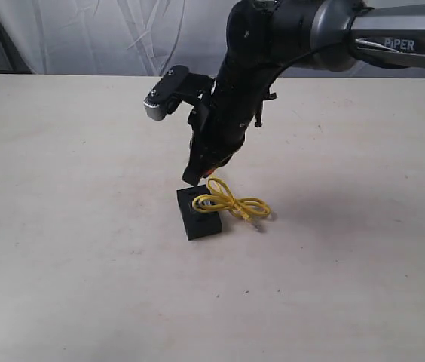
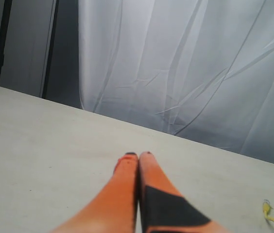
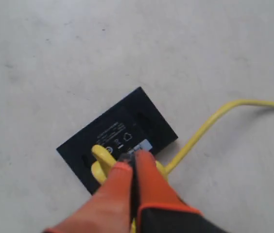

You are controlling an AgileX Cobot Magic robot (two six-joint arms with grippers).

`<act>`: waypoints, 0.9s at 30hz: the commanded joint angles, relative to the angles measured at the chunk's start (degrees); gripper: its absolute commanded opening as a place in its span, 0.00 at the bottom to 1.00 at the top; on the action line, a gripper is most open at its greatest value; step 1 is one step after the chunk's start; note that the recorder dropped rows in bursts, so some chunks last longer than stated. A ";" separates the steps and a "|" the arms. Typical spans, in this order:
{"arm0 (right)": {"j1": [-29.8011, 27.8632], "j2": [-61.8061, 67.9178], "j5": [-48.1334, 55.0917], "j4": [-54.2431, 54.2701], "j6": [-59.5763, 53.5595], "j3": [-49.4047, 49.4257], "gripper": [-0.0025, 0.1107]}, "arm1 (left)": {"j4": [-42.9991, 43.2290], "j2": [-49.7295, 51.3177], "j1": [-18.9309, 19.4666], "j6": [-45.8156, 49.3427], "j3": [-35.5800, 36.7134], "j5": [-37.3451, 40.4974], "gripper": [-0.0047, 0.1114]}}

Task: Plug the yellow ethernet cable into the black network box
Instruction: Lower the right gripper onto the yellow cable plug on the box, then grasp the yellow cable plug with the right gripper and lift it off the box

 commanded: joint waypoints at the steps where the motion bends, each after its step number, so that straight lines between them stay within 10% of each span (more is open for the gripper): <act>1: -2.70 0.23 -0.35 0.93 14.27 -0.78 0.24 | 0.17 -0.35 0.10 0.08 0.26 -0.32 0.04; 5: -5.73 2.54 0.17 7.55 19.87 -3.65 0.67 | 0.16 -0.35 0.10 -0.04 0.26 -0.07 0.04; 27: -5.73 17.82 6.57 1.00 33.51 -21.28 0.61 | -0.05 -0.35 0.10 -0.11 0.26 1.52 0.04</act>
